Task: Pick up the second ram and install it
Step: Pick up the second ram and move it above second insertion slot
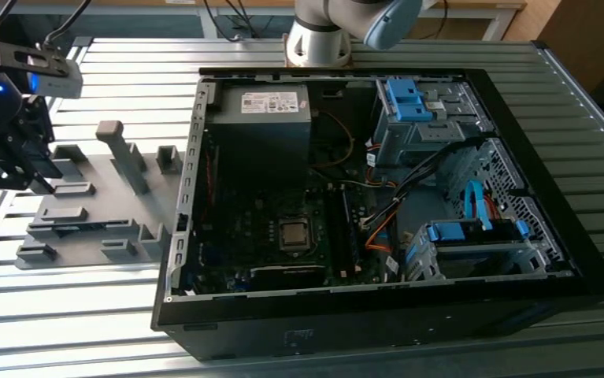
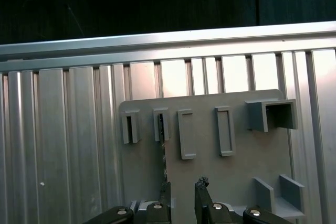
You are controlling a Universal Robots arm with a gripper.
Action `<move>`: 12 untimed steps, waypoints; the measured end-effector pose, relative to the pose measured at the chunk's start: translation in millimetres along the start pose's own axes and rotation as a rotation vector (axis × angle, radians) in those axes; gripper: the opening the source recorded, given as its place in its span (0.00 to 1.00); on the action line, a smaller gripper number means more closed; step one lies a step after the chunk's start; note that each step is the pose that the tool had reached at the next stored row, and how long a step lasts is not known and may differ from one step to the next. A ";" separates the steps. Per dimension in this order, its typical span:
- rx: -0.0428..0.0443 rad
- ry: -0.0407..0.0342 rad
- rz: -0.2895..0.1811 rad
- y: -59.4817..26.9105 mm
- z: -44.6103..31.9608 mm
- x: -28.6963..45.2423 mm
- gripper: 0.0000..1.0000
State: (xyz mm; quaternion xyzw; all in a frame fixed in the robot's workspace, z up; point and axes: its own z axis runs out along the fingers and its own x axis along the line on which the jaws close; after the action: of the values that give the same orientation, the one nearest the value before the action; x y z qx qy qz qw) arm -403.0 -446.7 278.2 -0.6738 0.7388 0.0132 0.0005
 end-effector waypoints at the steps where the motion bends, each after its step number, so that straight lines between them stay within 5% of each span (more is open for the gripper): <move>1: 0.0000 0.0000 0.000 0.0 0.2 0.0 0.32; 12: 0.0025 -0.0003 0.000 -0.1 3.6 0.3 0.32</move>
State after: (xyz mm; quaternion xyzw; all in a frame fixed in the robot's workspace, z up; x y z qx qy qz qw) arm -403.0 -446.9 274.6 -0.6738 0.7388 0.0123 0.0015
